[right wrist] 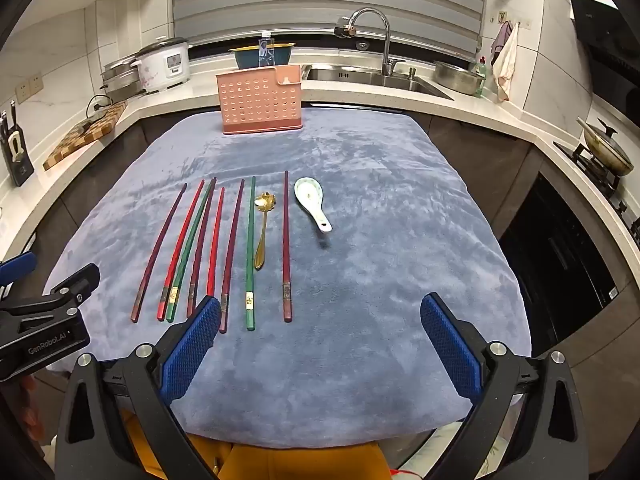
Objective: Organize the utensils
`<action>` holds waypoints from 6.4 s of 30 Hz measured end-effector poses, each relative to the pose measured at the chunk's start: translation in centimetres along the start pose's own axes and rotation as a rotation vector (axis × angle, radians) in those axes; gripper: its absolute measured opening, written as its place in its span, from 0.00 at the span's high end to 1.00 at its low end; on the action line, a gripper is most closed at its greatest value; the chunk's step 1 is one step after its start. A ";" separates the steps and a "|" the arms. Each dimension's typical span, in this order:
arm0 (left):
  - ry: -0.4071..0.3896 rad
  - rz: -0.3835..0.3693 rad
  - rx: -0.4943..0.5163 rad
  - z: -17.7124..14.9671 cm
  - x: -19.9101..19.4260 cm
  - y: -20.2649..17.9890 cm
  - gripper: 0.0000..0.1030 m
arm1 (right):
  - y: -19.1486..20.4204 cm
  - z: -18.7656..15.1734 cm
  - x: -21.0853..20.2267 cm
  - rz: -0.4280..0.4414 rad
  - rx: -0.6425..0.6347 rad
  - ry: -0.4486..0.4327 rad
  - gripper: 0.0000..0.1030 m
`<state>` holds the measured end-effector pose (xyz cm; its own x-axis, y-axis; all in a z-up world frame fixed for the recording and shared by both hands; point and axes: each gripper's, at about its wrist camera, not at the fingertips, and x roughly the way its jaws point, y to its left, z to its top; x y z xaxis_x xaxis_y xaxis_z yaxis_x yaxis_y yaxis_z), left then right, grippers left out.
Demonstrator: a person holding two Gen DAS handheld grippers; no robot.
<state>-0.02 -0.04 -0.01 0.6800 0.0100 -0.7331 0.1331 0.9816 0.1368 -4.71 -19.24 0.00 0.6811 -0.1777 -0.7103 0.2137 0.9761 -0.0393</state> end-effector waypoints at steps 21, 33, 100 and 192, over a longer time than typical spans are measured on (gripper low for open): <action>-0.041 -0.002 0.013 0.4 -0.8 -0.3 0.07 | 0.0 0.0 -0.2 0.002 0.005 -0.012 0.07; -0.052 0.005 0.021 1.3 -0.1 -0.7 0.07 | -0.5 1.0 0.7 0.002 0.010 -0.010 0.07; -0.009 -0.023 0.042 0.8 0.8 -1.0 0.07 | 0.5 0.9 0.6 0.017 -0.013 0.008 0.07; -0.248 -0.207 -0.157 25.7 5.5 7.8 0.94 | -2.8 24.9 13.8 0.258 0.126 -0.069 0.93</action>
<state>23.32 2.74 14.13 0.8070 -0.2197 -0.5481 0.1869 0.9755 -0.1158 21.49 -27.52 7.81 0.7691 0.0625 -0.6361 0.1096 0.9676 0.2275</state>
